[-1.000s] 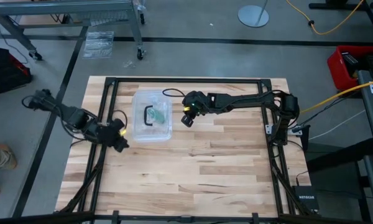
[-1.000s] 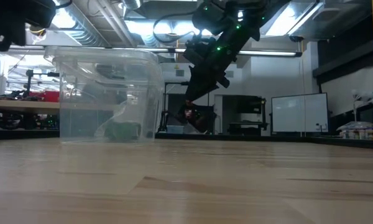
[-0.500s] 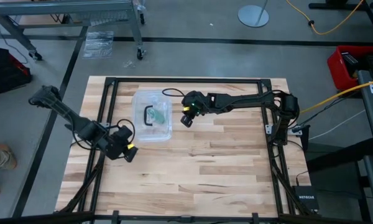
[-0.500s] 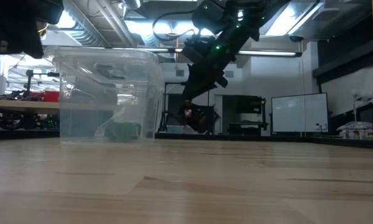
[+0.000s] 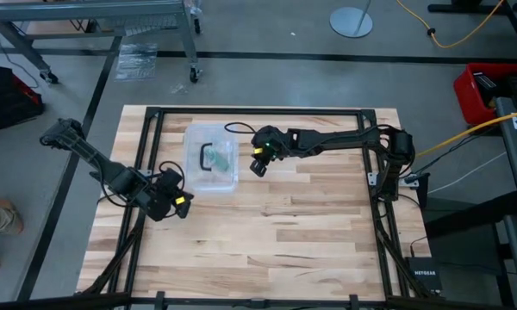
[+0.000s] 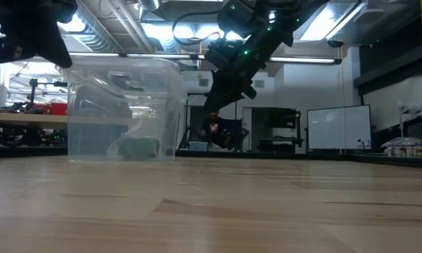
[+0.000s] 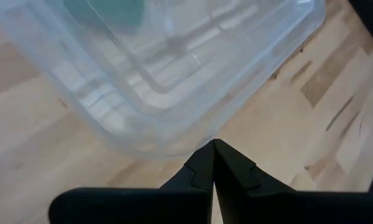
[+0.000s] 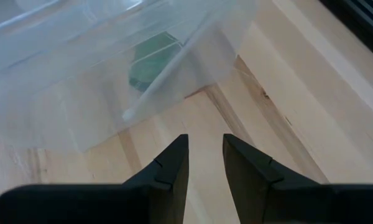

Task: Roll bandage
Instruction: Close the transparent bin with the transparent bin cover

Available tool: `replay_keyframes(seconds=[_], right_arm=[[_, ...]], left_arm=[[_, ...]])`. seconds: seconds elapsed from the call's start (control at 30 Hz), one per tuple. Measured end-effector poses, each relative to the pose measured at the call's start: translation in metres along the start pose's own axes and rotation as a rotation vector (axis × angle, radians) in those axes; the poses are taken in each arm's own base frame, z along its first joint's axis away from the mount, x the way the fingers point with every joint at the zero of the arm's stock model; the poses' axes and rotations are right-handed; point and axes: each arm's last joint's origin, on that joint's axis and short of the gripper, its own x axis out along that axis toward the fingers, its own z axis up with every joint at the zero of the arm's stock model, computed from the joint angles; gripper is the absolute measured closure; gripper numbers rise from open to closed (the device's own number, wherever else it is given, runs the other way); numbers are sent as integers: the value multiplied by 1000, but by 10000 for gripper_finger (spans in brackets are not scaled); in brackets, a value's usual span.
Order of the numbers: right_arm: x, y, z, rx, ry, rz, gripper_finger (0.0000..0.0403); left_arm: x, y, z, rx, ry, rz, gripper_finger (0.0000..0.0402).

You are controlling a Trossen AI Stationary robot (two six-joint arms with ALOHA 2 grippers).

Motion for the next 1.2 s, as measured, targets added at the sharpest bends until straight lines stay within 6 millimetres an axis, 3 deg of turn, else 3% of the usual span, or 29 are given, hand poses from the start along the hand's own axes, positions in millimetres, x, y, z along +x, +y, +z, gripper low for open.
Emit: replay_keyframes(seconds=[0.6, 0.87, 1.03, 1.2], right_arm=[[-1, 14, -3, -24, -3, 24, 299], [-1, 13, -3, -29, -6, 13, 299], [-1, 13, -1, -30, -25, 10, 299], [-8, 14, 5, -29, -68, 31, 299]], left_arm=[[0, 7, 0, -23, -35, 65, 402], [-3, -11, -3, -39, 41, -108, 402], [-11, -23, 2, -16, -51, -251, 401], [-24, -21, 14, 21, -189, -297, 401]])
